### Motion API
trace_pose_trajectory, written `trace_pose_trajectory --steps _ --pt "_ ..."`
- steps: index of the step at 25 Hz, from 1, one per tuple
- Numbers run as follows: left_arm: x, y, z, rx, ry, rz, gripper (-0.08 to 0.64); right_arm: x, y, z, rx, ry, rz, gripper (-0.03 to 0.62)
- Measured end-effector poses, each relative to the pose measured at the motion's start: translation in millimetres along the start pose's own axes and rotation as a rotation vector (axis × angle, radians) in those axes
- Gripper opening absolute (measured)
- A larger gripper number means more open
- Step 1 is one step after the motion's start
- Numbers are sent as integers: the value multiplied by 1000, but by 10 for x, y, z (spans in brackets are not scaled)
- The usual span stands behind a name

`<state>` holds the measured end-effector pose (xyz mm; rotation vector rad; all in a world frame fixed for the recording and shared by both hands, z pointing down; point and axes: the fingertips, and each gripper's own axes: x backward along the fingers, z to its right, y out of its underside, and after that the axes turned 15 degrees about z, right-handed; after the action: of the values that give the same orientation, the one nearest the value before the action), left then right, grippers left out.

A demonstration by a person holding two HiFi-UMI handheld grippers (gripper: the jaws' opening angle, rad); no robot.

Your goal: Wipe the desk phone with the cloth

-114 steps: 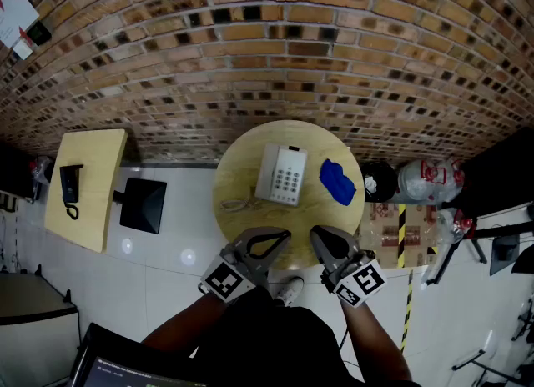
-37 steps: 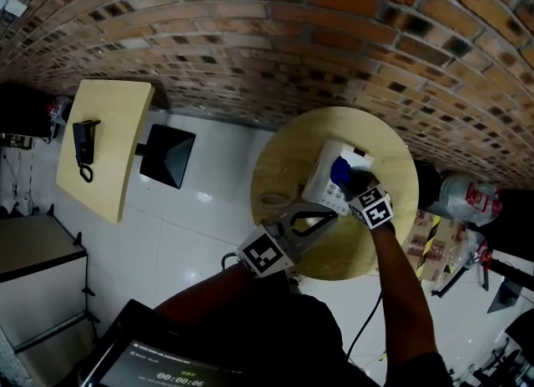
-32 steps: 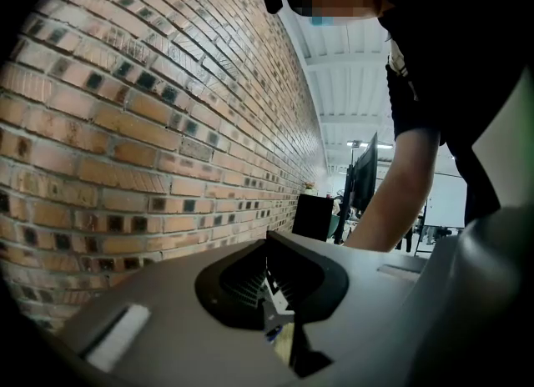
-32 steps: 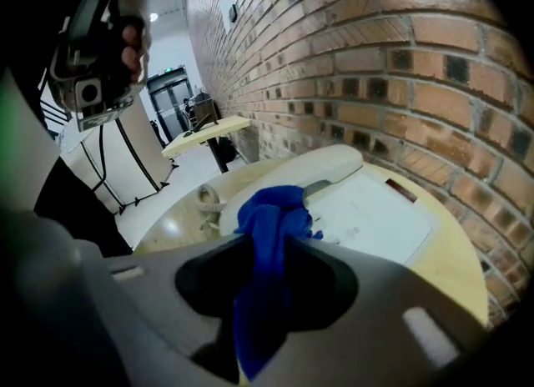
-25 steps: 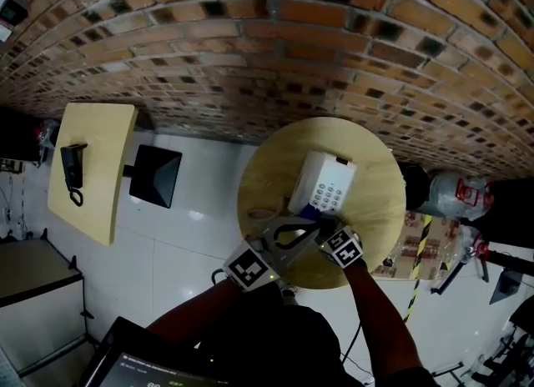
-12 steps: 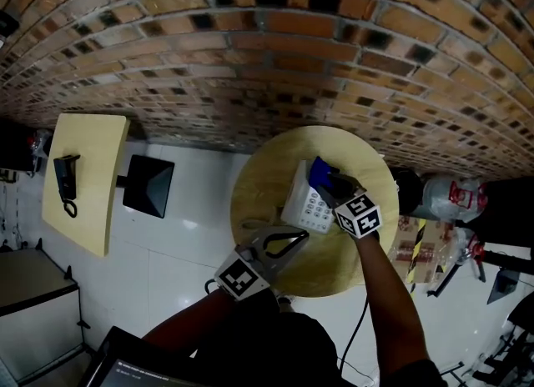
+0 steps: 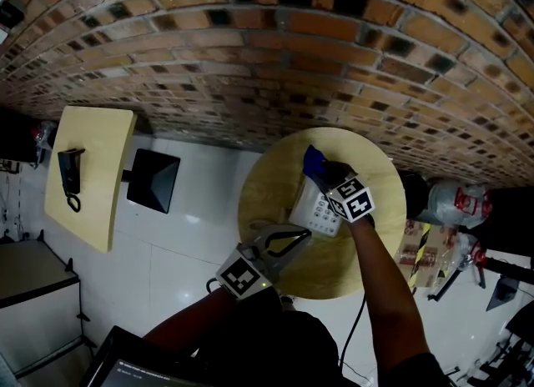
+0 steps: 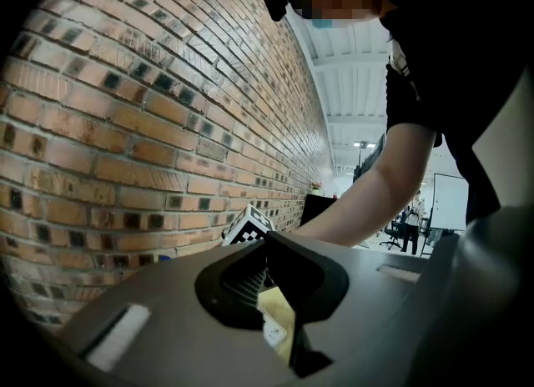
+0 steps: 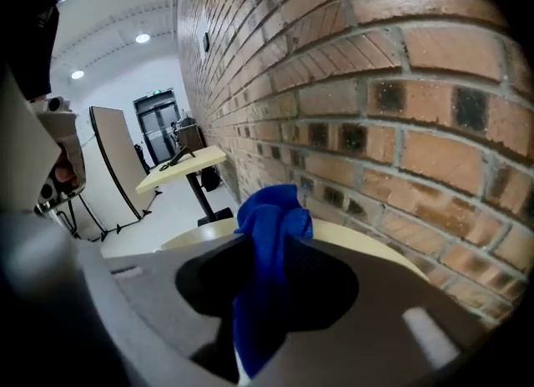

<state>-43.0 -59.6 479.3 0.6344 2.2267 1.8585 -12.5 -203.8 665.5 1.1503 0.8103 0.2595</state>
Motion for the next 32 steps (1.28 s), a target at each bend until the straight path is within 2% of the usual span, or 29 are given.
trace_pose_trajectory --steps 3,7,10,14,17,21,26,32 --pt "27 10 -48 5 -14 4 -5 27 71 -290 17 -42 4 118" --pt "38 20 -87 -3 -24 -2 -5 114 278 -911 57 -136 -14 118" --pt "8 16 -79 -5 -20 -7 -5 151 497 -1304 41 -188 -27 118" --pt "-34 19 -30 -7 -4 -10 -5 177 806 -1646 -10 -213 -66 118" --pt "-48 41 43 6 2 -18 -5 263 1009 -1759 -8 -206 -95 118" --pt "-94 59 125 21 5 -22 -5 537 916 -1550 -31 -121 -16 118" --pt "-177 80 225 24 36 -25 -5 1143 796 -699 -96 110 66 118" --pt "-181 130 344 32 67 -42 -5 1848 1264 459 -163 378 -9 118"
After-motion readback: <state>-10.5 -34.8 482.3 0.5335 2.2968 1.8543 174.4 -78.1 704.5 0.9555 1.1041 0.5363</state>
